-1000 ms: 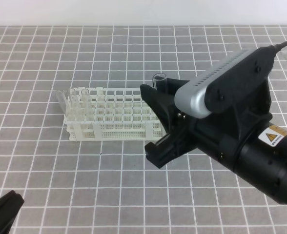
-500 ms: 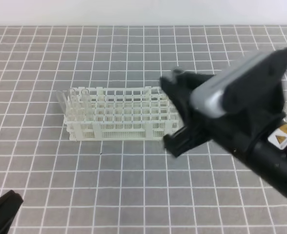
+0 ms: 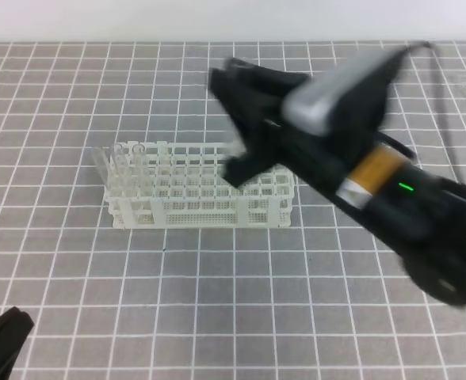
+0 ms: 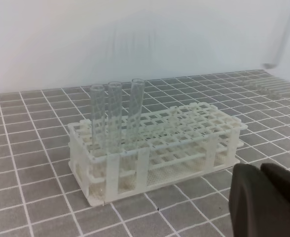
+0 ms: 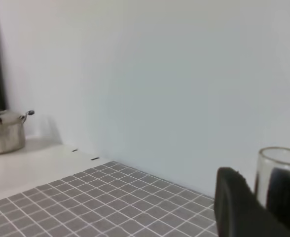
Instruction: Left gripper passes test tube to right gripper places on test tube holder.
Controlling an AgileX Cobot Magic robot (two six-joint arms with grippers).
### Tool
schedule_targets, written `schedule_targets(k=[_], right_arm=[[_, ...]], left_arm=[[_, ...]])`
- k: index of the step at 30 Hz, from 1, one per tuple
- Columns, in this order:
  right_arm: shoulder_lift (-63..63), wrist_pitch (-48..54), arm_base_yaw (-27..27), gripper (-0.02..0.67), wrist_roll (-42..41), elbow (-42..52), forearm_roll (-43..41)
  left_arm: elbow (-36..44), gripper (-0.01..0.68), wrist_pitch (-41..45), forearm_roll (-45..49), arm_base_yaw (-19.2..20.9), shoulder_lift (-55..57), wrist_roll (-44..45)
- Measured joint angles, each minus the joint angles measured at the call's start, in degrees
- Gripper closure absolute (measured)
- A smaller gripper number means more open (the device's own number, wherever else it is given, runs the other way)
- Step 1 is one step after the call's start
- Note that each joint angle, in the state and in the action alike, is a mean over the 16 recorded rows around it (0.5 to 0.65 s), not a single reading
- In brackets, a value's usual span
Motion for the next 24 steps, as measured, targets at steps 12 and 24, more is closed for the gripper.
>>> schedule_targets(k=[12, 24], right_arm=[[20.31, 0.96, -0.62, 0.554, 2.89, -19.09, -7.49], [29.52, 1.32, -0.62, 0.554, 3.9, -26.44, -8.67]], left_arm=[[-0.13, 0.674, 0.04, -0.01, 0.0, -0.11, -0.01], [-0.09, 0.674, 0.08, -0.01, 0.0, -0.06, 0.05]])
